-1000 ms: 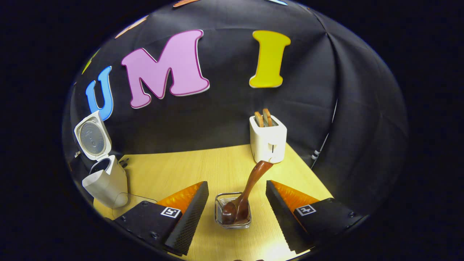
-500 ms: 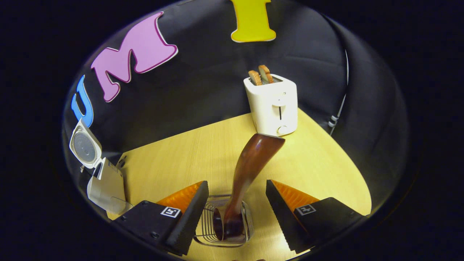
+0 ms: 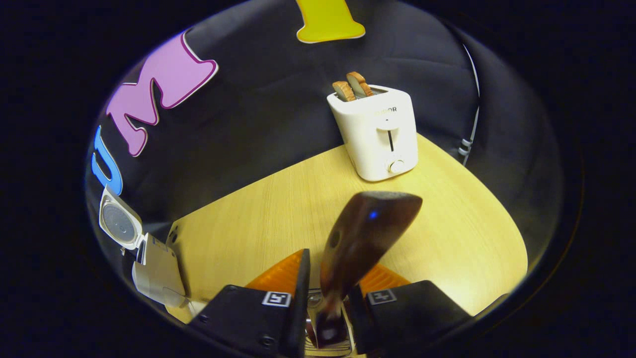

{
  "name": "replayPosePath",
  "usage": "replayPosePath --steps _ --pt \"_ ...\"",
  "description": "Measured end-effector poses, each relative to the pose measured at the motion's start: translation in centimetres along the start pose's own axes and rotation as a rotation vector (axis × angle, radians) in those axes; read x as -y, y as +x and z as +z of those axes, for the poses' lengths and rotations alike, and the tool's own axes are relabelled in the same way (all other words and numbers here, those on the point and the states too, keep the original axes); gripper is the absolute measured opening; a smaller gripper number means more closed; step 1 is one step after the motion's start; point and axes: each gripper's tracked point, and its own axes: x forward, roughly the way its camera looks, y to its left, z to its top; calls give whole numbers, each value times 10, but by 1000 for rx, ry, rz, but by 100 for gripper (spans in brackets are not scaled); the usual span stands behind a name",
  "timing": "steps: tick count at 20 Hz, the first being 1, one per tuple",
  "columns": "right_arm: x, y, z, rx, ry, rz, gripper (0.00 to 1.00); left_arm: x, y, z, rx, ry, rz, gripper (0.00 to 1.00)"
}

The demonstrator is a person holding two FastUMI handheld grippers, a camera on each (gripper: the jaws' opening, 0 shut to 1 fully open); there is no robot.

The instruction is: Close the left gripper, press the button to open the rice cooker; take a wooden spoon from the chopstick holder with the right hand, scoop a spoonful of rice and pour it into the rice cooker, then put the wooden spoon back into the chopstick holder.

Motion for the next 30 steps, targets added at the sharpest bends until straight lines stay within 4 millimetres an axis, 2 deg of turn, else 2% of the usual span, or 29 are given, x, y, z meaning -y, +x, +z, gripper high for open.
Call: replayPosePath --steps 1,2,4,6,11,18,22,25,30 --pt "0 -2 0 0 1 -5 27 0 0 -1 -2 -3 1 96" --pt "0 -5 0 -3 2 -6 24 -1 0 0 0 -5 -1 96" --pt "0 -12 1 -4 3 -10 24 -3 0 2 1 -8 -7 96" --pt "2 -27 15 28 7 -29 24 -3 -2 4 7 1 -19 96" --pt "-15 -61 35 119 -37 -54 23 -8 -6 10 25 14 -77 95" --pt "-42 -129 81 255 -66 -106 22 -45 -12 30 86 18 -128 96" --pt "-77 -167 90 315 -45 -89 22 -72 -12 36 111 -7 -146 95" --pt "-113 -186 76 322 -52 -50 22 -95 -11 34 124 -2 -148 96" --pt "-170 -192 45 342 -85 -4 22 -123 -16 27 104 13 -167 96"
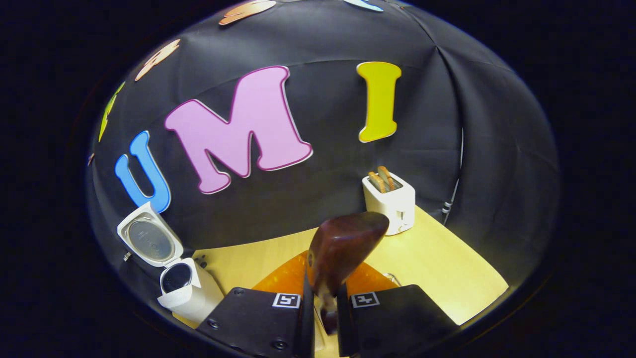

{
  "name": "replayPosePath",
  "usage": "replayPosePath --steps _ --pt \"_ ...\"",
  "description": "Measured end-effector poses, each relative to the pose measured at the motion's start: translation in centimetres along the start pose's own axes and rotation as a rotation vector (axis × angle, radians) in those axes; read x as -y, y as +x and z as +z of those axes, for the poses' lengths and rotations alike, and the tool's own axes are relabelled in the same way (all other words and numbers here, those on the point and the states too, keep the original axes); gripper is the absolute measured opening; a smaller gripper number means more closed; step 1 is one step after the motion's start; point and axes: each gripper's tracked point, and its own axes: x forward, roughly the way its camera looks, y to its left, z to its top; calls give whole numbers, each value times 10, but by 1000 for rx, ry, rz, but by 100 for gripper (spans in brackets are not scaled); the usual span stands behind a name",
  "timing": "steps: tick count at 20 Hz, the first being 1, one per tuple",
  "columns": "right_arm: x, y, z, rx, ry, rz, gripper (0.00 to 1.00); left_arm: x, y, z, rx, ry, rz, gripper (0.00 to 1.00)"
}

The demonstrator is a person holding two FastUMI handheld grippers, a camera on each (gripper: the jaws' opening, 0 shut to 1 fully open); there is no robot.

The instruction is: Close the left gripper, press the button to open the rice cooker; take a wooden spoon from the chopstick holder with the right hand, scoop a spoonful of rice and pour it into the rice cooker, then put the wooden spoon back into the chopstick holder.

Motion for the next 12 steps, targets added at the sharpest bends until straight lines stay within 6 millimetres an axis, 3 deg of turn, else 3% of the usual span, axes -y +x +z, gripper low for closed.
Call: replayPosePath --steps 7,10,12 --pt "-58 6 -76 -36 11 16 22 -25 -7 6 -7 60 -16 96" --pt "-65 10 -109 -65 -11 11 22 -32 -6 6 -10 73 -28 96" --pt "-64 14 -120 -57 -37 -10 22 -32 -3 5 -15 105 -41 96"
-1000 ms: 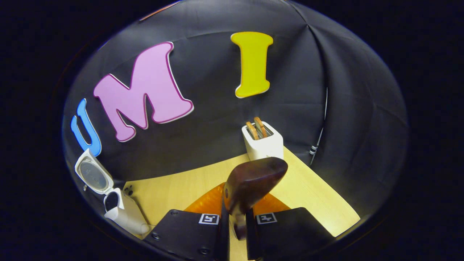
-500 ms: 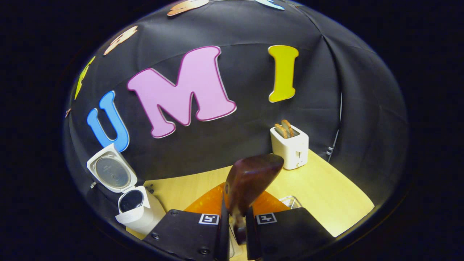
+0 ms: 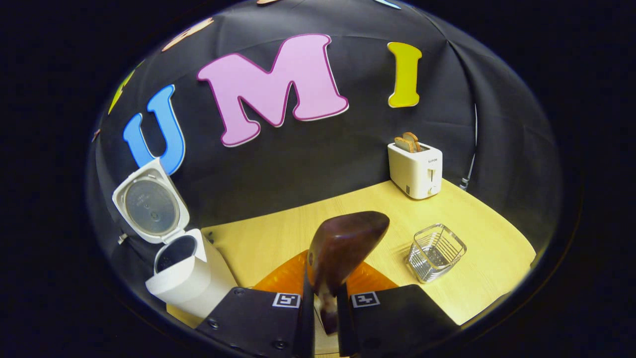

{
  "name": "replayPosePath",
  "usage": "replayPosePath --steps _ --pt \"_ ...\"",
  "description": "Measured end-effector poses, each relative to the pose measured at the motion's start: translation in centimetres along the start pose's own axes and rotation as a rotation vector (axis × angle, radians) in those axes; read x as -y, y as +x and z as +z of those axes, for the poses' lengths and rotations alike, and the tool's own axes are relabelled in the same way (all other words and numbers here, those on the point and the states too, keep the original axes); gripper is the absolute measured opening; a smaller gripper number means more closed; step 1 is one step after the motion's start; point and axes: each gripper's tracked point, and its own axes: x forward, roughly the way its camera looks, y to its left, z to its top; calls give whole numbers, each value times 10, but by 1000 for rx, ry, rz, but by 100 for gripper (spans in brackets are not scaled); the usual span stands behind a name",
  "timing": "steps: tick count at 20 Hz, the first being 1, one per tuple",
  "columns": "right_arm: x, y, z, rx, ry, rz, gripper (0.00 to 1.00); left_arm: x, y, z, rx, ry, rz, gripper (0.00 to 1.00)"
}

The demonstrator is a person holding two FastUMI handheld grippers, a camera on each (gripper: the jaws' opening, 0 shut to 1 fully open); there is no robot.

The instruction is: Close the left gripper, press the button to open the rice cooker; take a wooden spoon from the chopstick holder with the right hand, scoop a spoonful of rice and pour it into the rice cooker, then put the wooden spoon back into the chopstick holder.

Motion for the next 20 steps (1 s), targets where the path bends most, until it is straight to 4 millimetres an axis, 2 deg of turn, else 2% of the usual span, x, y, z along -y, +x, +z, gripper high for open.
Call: replayPosePath --steps 4,7,12,14,20 --pt "8 16 -15 24 -64 -42 22 1 6 -6 -17 6 -15 96" --pt "6 23 -38 -9 -92 -47 22 2 8 -13 -36 5 -25 95" --pt "-20 16 -55 -59 -61 -12 23 -6 15 -8 -32 -20 -12 96" --pt "-32 11 -68 -102 -22 18 23 -8 17 -7 -29 -50 -5 96" --pt "-61 5 -90 -227 146 78 23 -16 13 -7 -17 -83 19 96"
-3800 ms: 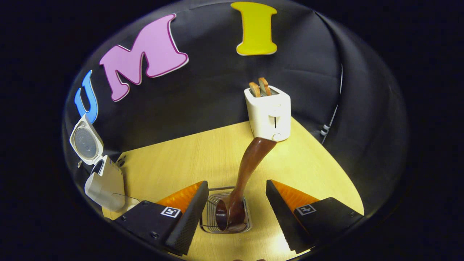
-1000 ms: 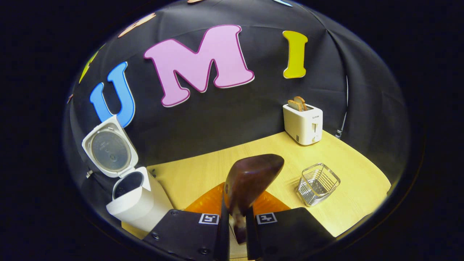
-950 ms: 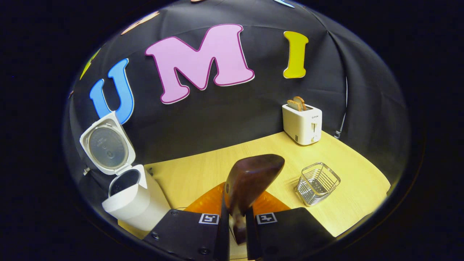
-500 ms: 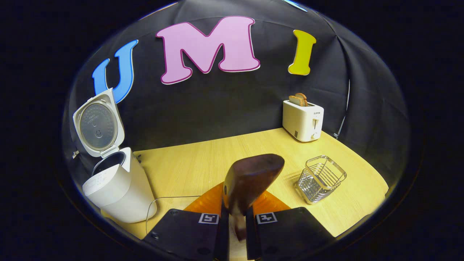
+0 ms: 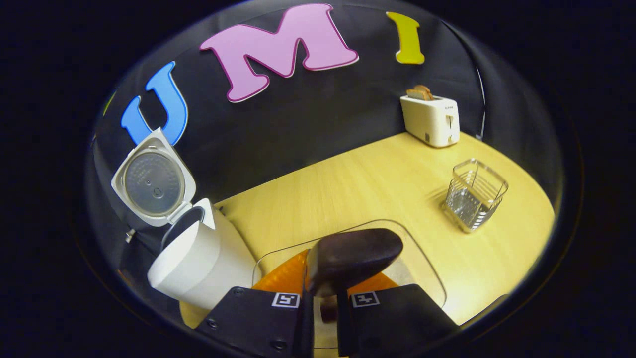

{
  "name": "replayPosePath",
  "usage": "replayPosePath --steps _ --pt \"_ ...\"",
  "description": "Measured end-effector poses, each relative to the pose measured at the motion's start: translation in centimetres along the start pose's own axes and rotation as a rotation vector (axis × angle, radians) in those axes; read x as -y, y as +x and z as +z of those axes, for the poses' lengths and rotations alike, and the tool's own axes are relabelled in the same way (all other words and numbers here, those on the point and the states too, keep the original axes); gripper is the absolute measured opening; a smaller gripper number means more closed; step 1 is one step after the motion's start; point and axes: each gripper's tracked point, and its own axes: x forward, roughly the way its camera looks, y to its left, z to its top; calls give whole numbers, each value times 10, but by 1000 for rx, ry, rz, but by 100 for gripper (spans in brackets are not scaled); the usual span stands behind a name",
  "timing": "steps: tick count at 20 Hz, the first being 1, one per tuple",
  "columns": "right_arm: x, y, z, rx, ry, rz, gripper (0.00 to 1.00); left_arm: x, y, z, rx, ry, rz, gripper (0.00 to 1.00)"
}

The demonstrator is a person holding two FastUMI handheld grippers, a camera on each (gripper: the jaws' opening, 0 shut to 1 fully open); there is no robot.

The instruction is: Close the left gripper, press the button to open the rice cooker; take a wooden spoon from the chopstick holder with the right hand, scoop a spoonful of rice and pour it into the rice cooker, then put the wooden spoon back into the chopstick holder.

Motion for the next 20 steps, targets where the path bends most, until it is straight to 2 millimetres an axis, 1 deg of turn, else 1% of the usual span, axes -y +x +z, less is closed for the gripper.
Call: replayPosePath --steps 1,2,3,4,7,8,9,10,11,12,13,14,16,17,19,20 --pt "-2 1 1 0 4 2 23 -2 0 -2 -2 -6 6 96" --pt "-5 2 -1 -7 2 10 23 -4 -1 -4 -6 -13 13 92" --pt "-11 2 -2 -18 4 27 23 -6 -2 -6 -7 -22 20 92" --pt "-17 2 -5 -32 15 48 23 -8 -2 -5 -8 -32 26 96" --pt "-41 0 -12 -69 51 114 23 -14 -5 -7 -9 -47 46 96" --pt "-43 -1 -13 -68 41 112 22 -16 -4 -5 -6 -50 52 92" --pt "-43 -1 -13 -73 36 117 23 -17 -6 -5 -3 -54 56 96" --pt "-42 -1 -13 -80 43 120 23 -18 -7 -3 -1 -59 61 92" --pt "-39 0 -13 -91 61 122 23 -18 -8 -4 1 -63 66 95" --pt "-35 -1 -13 -99 91 121 23 -18 -9 -3 3 -65 70 96" --pt "-32 -1 -12 -107 134 124 23 -17 -9 -3 4 -64 74 96" --pt "-29 -3 -11 -115 169 126 23 -17 -10 -4 5 -62 78 92" --pt "-27 -8 -10 -123 181 159 22 -17 -14 -3 9 -55 87 92" --pt "-26 -11 -8 -125 192 173 22 -15 -14 -2 8 -53 89 96" --pt "-18 -13 -3 -125 227 183 22 -11 -14 2 18 -50 93 95" --pt "-17 -15 2 -118 231 191 22 -11 -15 4 23 -47 97 92"
